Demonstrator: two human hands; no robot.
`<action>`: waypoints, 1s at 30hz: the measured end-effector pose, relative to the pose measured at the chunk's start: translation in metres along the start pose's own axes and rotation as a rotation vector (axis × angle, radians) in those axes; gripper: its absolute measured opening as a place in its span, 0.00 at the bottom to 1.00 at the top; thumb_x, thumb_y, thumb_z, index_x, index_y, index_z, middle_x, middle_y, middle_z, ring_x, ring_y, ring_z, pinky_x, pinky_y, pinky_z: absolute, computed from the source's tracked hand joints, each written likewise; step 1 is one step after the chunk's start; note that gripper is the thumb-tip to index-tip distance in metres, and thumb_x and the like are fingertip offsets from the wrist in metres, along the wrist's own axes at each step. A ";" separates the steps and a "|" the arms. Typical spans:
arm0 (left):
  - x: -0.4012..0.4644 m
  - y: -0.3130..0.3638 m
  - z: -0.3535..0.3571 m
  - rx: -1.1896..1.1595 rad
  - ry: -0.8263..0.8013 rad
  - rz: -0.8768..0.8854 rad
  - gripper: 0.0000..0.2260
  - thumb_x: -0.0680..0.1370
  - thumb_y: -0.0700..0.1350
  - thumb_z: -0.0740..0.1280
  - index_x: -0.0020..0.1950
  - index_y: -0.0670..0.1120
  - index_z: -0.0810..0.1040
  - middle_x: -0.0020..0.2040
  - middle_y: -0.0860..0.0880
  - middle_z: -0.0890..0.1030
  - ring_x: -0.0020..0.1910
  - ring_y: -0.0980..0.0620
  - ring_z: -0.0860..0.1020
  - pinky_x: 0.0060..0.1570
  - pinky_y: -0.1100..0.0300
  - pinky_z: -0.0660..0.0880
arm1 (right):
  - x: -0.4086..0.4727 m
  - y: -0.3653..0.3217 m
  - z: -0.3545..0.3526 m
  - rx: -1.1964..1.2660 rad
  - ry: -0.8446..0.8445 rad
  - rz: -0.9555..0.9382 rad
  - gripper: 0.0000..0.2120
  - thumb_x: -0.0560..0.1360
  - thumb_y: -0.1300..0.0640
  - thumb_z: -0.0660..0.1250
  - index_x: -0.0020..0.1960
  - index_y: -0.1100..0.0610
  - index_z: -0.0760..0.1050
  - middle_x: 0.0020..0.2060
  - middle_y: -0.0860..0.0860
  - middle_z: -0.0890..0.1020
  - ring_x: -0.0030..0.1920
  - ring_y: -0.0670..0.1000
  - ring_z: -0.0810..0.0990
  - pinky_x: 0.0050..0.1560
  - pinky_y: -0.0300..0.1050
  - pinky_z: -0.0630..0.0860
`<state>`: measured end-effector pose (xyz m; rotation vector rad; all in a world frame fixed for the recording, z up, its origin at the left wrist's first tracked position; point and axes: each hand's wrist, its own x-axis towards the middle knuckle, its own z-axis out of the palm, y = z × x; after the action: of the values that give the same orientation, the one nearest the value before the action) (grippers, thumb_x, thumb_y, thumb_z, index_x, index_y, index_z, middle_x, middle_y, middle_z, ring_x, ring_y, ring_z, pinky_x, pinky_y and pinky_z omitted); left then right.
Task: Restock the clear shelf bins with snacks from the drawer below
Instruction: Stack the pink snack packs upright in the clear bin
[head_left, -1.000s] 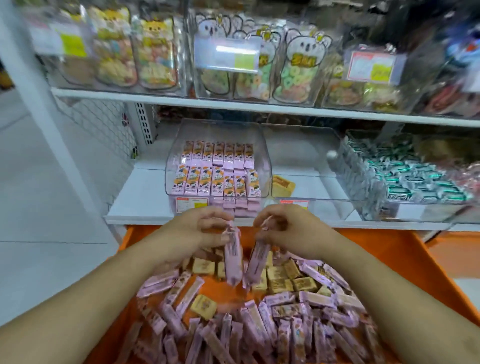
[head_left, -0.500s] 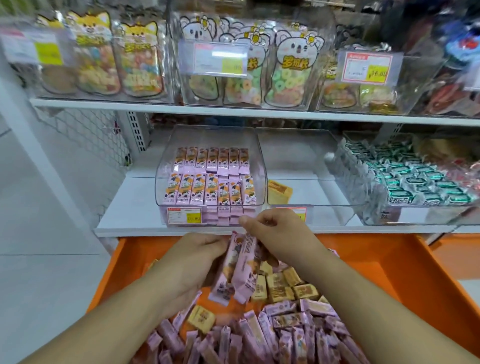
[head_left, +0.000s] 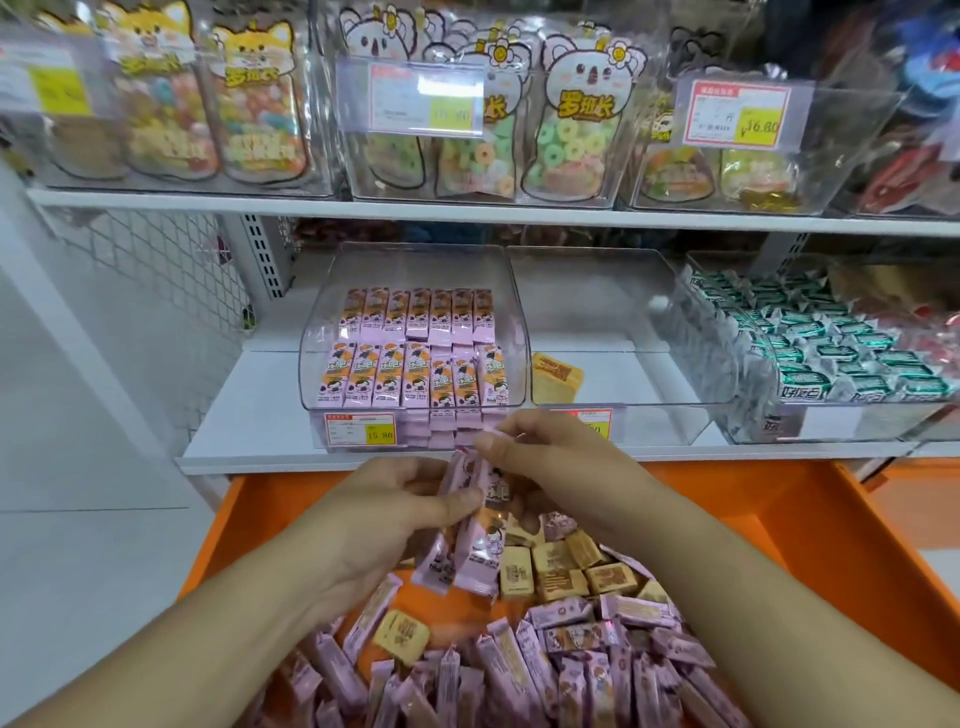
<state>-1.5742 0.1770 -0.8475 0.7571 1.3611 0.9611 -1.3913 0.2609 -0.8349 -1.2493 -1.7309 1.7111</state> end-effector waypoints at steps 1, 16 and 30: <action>-0.001 0.001 0.000 -0.019 0.009 0.006 0.15 0.72 0.38 0.76 0.59 0.39 0.84 0.48 0.41 0.87 0.42 0.47 0.84 0.47 0.52 0.78 | -0.001 0.001 -0.003 0.024 -0.018 -0.019 0.16 0.79 0.49 0.74 0.56 0.62 0.78 0.36 0.55 0.78 0.33 0.59 0.77 0.34 0.52 0.75; -0.016 0.011 0.003 0.310 0.039 0.121 0.10 0.81 0.50 0.71 0.62 0.59 0.81 0.54 0.58 0.87 0.57 0.61 0.83 0.57 0.53 0.79 | -0.007 0.004 0.000 -0.085 0.065 -0.129 0.12 0.78 0.50 0.76 0.60 0.47 0.80 0.40 0.58 0.83 0.34 0.64 0.83 0.36 0.57 0.82; 0.019 0.051 -0.023 0.768 0.282 0.470 0.25 0.82 0.51 0.69 0.77 0.58 0.66 0.72 0.59 0.72 0.69 0.60 0.70 0.65 0.63 0.66 | 0.077 -0.088 -0.028 -0.485 0.313 -0.406 0.04 0.79 0.55 0.73 0.48 0.52 0.79 0.33 0.48 0.84 0.31 0.48 0.81 0.33 0.47 0.79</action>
<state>-1.6041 0.2146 -0.8132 1.6203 1.8745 0.9140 -1.4359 0.3518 -0.7705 -1.1633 -2.0838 0.8471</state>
